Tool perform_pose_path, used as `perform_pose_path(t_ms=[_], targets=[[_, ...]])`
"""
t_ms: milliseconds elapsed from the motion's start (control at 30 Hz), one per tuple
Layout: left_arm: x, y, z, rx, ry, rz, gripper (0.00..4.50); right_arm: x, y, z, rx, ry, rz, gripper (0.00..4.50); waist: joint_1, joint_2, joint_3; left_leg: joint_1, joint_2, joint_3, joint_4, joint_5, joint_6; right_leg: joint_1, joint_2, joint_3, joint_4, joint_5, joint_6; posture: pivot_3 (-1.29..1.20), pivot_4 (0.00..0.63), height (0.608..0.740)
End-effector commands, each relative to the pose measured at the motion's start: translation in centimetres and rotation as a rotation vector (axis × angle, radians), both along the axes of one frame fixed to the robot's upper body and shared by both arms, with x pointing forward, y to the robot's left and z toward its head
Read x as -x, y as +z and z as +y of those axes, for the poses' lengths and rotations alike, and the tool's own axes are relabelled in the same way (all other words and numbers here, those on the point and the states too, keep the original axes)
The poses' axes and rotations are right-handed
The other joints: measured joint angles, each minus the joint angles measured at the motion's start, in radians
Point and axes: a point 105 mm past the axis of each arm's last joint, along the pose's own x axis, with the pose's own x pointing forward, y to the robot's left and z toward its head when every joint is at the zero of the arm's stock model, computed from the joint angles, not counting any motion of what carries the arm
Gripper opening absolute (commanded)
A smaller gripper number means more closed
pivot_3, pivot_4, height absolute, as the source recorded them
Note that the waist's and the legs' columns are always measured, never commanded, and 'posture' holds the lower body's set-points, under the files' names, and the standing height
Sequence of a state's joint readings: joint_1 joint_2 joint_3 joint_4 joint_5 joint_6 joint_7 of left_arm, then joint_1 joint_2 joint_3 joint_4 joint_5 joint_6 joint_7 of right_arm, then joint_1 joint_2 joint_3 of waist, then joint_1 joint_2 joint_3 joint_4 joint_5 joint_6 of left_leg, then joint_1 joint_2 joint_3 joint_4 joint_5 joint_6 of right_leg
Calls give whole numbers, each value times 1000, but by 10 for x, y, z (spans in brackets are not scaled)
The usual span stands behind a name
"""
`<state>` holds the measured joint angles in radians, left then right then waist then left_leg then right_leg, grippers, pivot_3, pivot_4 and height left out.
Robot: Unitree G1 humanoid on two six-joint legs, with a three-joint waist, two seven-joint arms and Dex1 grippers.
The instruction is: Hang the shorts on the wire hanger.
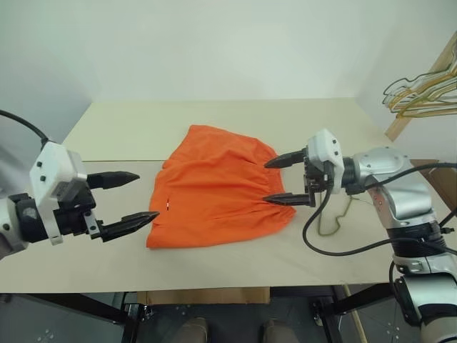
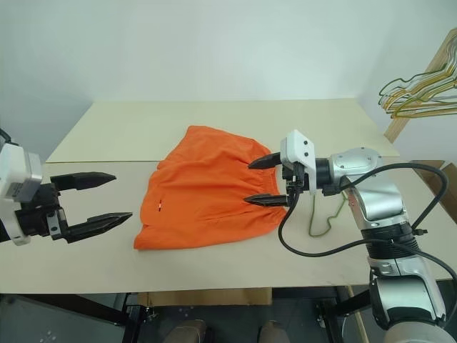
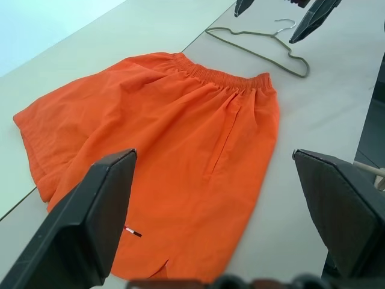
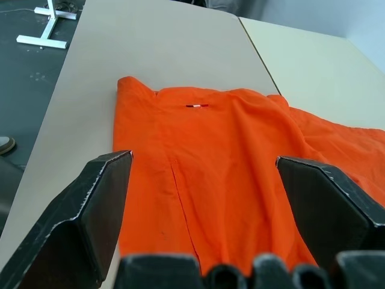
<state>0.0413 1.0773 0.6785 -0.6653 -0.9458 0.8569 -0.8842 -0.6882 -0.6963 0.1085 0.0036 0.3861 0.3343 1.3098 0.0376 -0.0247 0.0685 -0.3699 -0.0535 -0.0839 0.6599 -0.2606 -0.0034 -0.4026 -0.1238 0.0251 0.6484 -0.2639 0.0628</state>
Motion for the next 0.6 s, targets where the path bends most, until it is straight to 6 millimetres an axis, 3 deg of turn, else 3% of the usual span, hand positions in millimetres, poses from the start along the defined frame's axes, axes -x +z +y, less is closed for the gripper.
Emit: perform_pose_path(t_ms=[33, 600], targets=[[0, 9, 1, 8, -7, -29, 4500, 2, 13, -2, -6, 7, -53, 4454, 0, 0, 0, 0, 0, 0, 0, 0, 0, 0, 0, 0, 0, 0, 0, 130, 19, 740], [-1, 8, 1, 2, -12, -4, 4500, -4, 11, -1, 67, 0, -113, 4454, -2, 1, 1, 0, 0, 1, 0, -1, 2, 0, 0, 1, 0, 0, 0, 103, 60, 740]])
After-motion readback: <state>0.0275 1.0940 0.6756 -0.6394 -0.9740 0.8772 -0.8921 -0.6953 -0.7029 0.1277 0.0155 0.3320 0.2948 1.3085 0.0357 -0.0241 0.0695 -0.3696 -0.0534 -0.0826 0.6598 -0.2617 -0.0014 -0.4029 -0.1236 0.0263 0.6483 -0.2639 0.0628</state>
